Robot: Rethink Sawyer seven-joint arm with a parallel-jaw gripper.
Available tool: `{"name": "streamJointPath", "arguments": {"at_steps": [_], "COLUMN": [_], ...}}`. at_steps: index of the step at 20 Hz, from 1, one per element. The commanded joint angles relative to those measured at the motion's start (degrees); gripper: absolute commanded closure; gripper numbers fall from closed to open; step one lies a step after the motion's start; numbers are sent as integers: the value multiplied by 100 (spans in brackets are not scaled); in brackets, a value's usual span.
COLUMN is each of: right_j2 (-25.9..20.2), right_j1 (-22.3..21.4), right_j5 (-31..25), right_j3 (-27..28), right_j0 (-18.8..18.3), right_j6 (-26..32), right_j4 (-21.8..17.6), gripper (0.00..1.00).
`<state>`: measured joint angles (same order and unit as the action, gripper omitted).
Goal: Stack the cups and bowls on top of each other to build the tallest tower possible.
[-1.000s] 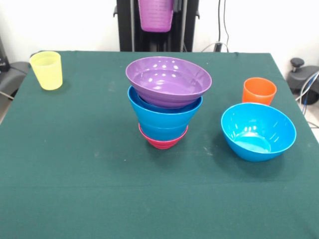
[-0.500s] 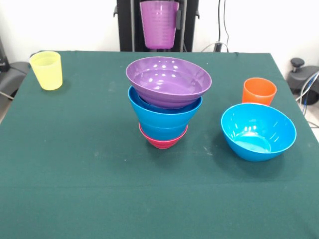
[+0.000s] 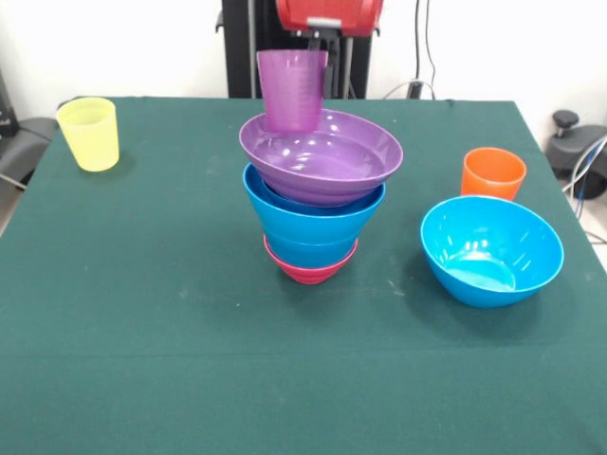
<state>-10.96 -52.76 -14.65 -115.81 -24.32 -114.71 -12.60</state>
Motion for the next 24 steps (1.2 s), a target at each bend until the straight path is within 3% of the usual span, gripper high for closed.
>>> {"name": "streamJointPath", "arguments": {"at_steps": [1, 24], "right_j2": [-59, -121], "right_j1": [557, 78], "right_j5": [308, -59], "right_j3": [371, 212], "right_j0": [-47, -109], "right_j6": [-84, -49], "right_j4": [-495, -433], "gripper": [100, 100]}}
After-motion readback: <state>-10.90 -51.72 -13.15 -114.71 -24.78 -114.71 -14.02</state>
